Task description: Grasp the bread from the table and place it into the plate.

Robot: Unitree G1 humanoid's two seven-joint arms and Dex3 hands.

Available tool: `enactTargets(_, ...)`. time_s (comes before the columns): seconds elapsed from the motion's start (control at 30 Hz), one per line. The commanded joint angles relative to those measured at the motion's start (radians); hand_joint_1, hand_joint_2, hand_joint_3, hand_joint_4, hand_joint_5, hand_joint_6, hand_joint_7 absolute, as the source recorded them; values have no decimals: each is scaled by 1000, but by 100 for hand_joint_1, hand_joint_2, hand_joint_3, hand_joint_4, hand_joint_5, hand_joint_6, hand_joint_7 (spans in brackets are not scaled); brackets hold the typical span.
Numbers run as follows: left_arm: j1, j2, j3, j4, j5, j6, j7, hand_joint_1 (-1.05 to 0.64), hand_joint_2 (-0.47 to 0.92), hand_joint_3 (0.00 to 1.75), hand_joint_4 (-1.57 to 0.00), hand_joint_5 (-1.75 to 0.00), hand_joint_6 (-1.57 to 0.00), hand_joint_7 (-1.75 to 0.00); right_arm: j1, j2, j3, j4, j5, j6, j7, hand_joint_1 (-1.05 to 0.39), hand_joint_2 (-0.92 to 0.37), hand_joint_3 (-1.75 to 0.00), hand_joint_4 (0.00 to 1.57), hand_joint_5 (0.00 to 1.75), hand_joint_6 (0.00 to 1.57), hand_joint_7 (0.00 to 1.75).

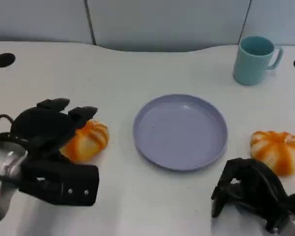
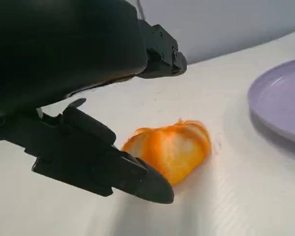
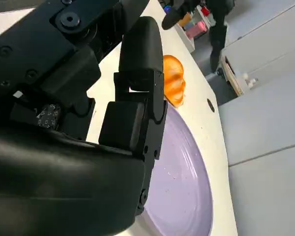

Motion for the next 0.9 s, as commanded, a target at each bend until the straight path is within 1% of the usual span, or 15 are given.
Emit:
enactTargets(0.03, -98, -5, -53, 134, -1, 18, -17, -62, 76, 0, -3, 0, -14, 0, 17, -9, -3, 20, -7, 15, -12, -105, -51, 0, 157, 73, 157, 51)
enactTargets(0.2, -231, -50, -128, 339, -7, 28, -36, -61, 77, 1, -3, -1, -14, 0, 18, -8, -4, 25, -3, 13, -3, -105, -50, 0, 157, 73, 157, 52)
enactTargets(0.43, -392, -142, -201, 668, -34, 18, 27, -61, 76, 0, -7, -3, -18, -2, 26, -6, -5, 11, 0, 28, -10, -105, -50, 0, 157, 72, 157, 52)
enactTargets(0.53, -440, -172, -220, 778, -45, 8, 52, -62, 75, 0, -8, -3, -20, -2, 26, -4, -7, 14, 5, 24, -1, -105, -49, 0, 157, 72, 157, 52)
enactTargets(0.63, -473, -196, -230, 864, -63, -5, 64, -63, 75, 0, -8, -3, -21, -2, 29, -6, -3, 8, 1, 23, -3, -105, -50, 0, 157, 72, 157, 51)
enactTargets(0.83, -499, -233, -231, 969, -111, 6, 45, -55, 77, 1, -8, -3, -24, -3, 42, -2, 0, -9, 2, 19, -5, -105, -50, 0, 157, 72, 157, 51)
enactTargets(0.9, -499, -241, -235, 988, -121, 15, 46, -54, 77, 0, -9, -3, -25, -3, 43, -1, 0, -3, 2, -1, 6, -105, -51, -1, 157, 72, 157, 50)
